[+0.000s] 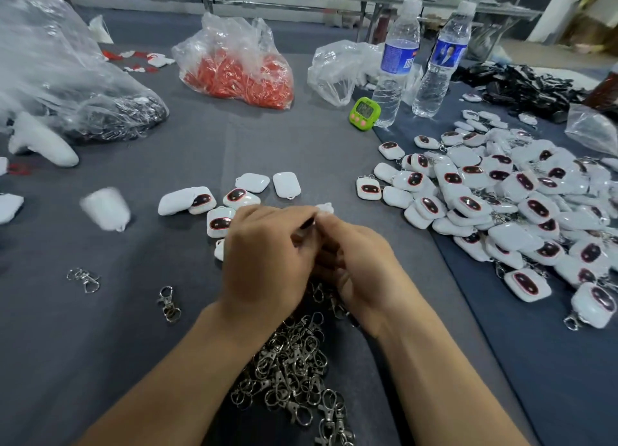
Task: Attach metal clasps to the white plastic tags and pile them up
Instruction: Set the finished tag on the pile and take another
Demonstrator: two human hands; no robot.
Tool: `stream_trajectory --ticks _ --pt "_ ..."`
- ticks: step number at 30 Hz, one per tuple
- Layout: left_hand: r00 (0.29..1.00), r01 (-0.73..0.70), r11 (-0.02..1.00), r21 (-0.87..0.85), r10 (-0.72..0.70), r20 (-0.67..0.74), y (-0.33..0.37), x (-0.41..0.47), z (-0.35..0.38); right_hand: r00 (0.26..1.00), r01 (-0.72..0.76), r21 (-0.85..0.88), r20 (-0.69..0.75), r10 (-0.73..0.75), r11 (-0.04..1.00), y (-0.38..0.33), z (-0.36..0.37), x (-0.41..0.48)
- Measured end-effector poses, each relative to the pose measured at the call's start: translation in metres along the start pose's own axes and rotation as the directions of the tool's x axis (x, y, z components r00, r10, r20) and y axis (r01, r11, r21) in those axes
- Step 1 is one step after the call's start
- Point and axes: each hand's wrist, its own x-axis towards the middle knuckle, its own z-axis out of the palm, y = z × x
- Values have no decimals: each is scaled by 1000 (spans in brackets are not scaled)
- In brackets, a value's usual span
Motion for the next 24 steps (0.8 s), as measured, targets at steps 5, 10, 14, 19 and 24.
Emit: stream_trajectory --ticks 5,10,14,19,24 --pt "975 173 944 -282 -124 184 -1 3 -7 992 105 100 -82 -97 989 -5 -3 -1" --pt "867 154 984 86 -176 465 -5 1 -8 932 169 -201 -287 -223 965 -2 -8 8" --pt "803 104 991 81 -132 581 -6 4 -10 920 178 -249 -300 -251 952 1 -12 11" --pt "820 109 993 -34 -71 568 -8 4 -11 919 169 -324 -290 -268 931 3 -14 12" --pt "900 152 984 -97 -97 424 -11 -3 -6 910 166 -407 -289 -299 898 2 -15 10"
